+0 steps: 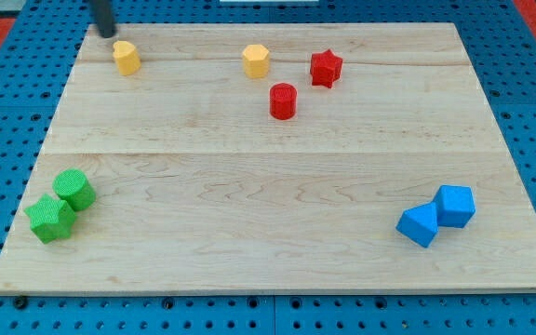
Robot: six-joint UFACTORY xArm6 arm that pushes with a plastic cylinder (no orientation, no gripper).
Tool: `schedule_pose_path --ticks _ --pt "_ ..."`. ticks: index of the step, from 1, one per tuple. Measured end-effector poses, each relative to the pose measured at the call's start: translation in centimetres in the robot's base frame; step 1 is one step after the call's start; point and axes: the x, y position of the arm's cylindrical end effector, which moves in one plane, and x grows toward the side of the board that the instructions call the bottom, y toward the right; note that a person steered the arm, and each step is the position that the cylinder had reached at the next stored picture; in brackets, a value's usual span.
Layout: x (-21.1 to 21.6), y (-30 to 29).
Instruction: Push the yellow heart to the bottom left of the hexagon
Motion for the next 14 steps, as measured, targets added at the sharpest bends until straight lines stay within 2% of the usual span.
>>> schedule_pose_path --ticks 1,2,4,5,6,9,10,11,12,13,14 --pt "5.0 3.7" --pt "6.2 9.0" --pt "5.0 10.2" --pt "7.2 13.5" --pt "7.6 14.1" --pt "2.0 10.1" --pt "-1.0 1.3" --pt "-2.9 9.6" --pt "1.2 13.5" --pt "2.4 15.5" --pt "-1.6 14.1"
